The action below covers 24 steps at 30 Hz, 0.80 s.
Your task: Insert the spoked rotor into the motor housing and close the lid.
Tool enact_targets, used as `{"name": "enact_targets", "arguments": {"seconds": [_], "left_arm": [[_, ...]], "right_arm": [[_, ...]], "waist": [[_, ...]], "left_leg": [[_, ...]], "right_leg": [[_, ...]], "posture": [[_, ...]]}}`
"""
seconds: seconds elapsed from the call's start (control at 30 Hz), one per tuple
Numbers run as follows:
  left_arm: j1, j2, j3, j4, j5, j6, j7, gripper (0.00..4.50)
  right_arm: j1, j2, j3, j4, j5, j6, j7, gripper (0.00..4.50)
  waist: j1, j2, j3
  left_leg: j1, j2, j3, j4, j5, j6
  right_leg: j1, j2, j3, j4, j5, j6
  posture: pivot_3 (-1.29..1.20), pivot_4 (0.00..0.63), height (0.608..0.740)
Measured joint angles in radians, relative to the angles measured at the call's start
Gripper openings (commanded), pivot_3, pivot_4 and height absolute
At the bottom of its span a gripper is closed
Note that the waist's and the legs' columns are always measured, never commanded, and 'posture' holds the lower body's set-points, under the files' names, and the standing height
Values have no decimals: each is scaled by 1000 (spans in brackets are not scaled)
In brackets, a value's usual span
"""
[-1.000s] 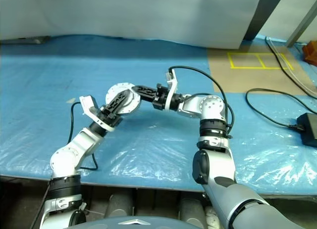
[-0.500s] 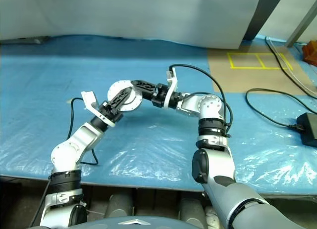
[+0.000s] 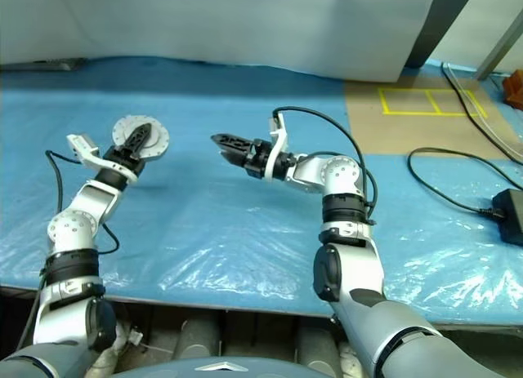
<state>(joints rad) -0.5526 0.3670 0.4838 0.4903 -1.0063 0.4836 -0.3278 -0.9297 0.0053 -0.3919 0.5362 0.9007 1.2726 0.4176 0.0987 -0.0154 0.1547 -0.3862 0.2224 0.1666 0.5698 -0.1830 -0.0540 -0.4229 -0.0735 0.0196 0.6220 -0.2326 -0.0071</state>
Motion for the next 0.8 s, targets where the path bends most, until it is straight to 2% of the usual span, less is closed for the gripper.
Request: {"name": "enact_targets", "arguments": {"seconds": [0.2, 0.3, 0.47, 0.6, 0.8], "left_arm": [[-71, 37, 4, 230, 140, -89, -19, 2629], [-76, 45, 8, 269, 187, -123, -37, 2629], [-76, 44, 9, 283, 240, -138, -77, 4047], [-76, 70, 19, 314, 285, -157, -55, 4047], [-29, 231, 100, 397, 312, -189, -34, 4047]], "right_arm": [[3, -2, 4, -5, 0, -1, -8, 3161], [6, -3, 4, -10, 0, 0, -10, 3161], [7, -1, 5, -11, 0, -1, -12, 3190], [9, 7, 19, -11, 0, -1, -11, 3190], [26, 7, 31, -20, 0, -4, -4, 3190]], "waist": [[-1, 0, 0], [-1, 0, 0], [1, 0, 0], [-3, 0, 0], [-8, 0, 0]], "left_leg": [[-3, 1, -4, 0, 0, 0], [-5, 1, -6, 1, 0, 0], [-10, 1, -13, 6, 0, 0], [-9, 1, -15, 7, 0, 0], [-9, 1, -16, 7, 0, 0]], "right_leg": [[0, 0, -7, 0, 0, 0], [0, 0, -14, 0, 0, 0], [0, -1, -20, 0, 0, 0], [2, -1, -20, 1, 0, -1], [1, 0, -20, 0, 0, -1]], "posture": [[0, 150, 740], [0, 150, 740], [0, 150, 740], [0, 150, 740], [0, 150, 740]]}}
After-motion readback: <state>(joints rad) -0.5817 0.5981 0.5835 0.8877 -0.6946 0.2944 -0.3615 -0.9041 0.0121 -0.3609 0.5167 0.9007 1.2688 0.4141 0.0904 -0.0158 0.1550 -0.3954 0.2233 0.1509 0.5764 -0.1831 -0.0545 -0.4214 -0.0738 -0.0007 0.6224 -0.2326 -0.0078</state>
